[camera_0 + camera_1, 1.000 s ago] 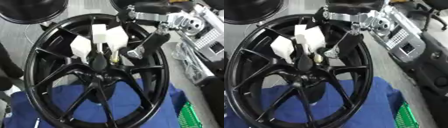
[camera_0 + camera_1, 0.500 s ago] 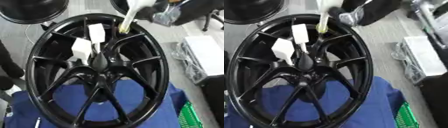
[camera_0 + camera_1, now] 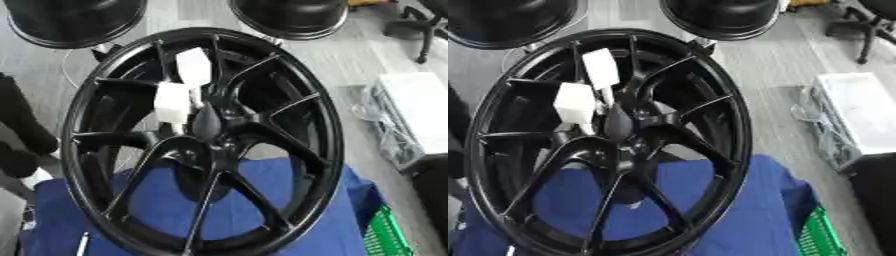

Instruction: Pull the pin out of the wheel hub.

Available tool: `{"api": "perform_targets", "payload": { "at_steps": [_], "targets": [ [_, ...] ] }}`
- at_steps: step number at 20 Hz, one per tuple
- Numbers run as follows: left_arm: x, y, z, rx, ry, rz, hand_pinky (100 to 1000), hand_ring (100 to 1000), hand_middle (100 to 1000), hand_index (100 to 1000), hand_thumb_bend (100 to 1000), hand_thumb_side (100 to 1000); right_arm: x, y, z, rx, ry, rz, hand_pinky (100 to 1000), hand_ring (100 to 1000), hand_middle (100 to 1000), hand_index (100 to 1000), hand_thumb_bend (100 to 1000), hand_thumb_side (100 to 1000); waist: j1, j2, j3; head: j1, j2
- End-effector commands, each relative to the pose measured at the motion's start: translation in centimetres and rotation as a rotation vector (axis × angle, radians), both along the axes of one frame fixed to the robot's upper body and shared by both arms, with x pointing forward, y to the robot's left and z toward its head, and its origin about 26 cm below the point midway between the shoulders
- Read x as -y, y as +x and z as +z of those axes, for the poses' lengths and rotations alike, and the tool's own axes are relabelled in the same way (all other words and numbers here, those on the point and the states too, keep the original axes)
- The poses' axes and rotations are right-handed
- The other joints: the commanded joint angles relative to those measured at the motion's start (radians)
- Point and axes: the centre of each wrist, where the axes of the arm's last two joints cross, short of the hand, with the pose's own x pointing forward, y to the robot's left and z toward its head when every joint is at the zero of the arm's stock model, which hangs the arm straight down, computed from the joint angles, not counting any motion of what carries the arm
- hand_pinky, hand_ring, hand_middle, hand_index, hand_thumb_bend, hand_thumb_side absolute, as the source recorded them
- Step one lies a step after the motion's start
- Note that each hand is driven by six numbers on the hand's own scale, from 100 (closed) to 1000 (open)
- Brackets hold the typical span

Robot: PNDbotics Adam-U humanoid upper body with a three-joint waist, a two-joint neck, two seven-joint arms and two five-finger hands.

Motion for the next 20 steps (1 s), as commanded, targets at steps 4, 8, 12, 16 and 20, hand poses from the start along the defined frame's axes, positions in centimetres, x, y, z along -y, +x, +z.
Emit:
{"api": "perform_targets", "payload": {
  "at_steps": [4, 8, 12, 16, 20],
  "targets": [
    [-0.4, -0.3, 1.5, 0.048, 0.025, 0.019, 640, 741, 692, 721, 190, 871, 2.9, -0.8, -4.3, -0.029, 0.037, -0.261, 679, 532, 384, 558, 100, 100, 0.010, -0.014, -0.002, 0.036, -0.010],
    [-0.3, -0.3, 1.5, 0.051, 0.021, 0.020, 639, 741, 691, 721, 191, 869, 4.9, -0.8, -7.9, -0.091, 0.055, -0.443, 735, 707, 686, 804, 153, 100, 0.013, -0.012, -0.001, 0.055, -0.011],
    [-0.3, -0.3, 1.5, 0.052, 0.019, 0.022, 640, 741, 692, 721, 194, 875, 6.0, -1.0, -10.5, -0.155, 0.039, -0.558, 794, 810, 861, 916, 362, 347, 0.014, -0.012, 0.000, 0.074, -0.011],
    [-0.3, -0.3, 1.4, 0.052, 0.017, 0.020, 640, 741, 692, 721, 195, 872, 6.4, -1.1, -11.7, -0.169, 0.055, -0.585, 822, 861, 925, 971, 382, 530, 0.014, -0.014, -0.001, 0.073, -0.011],
    [-0.3, -0.3, 1.4, 0.053, 0.016, 0.020, 639, 741, 691, 721, 197, 870, 6.6, -0.9, -11.9, -0.140, 0.098, -0.585, 829, 873, 949, 994, 377, 559, 0.014, -0.014, 0.000, 0.068, -0.011]
  ]
}}
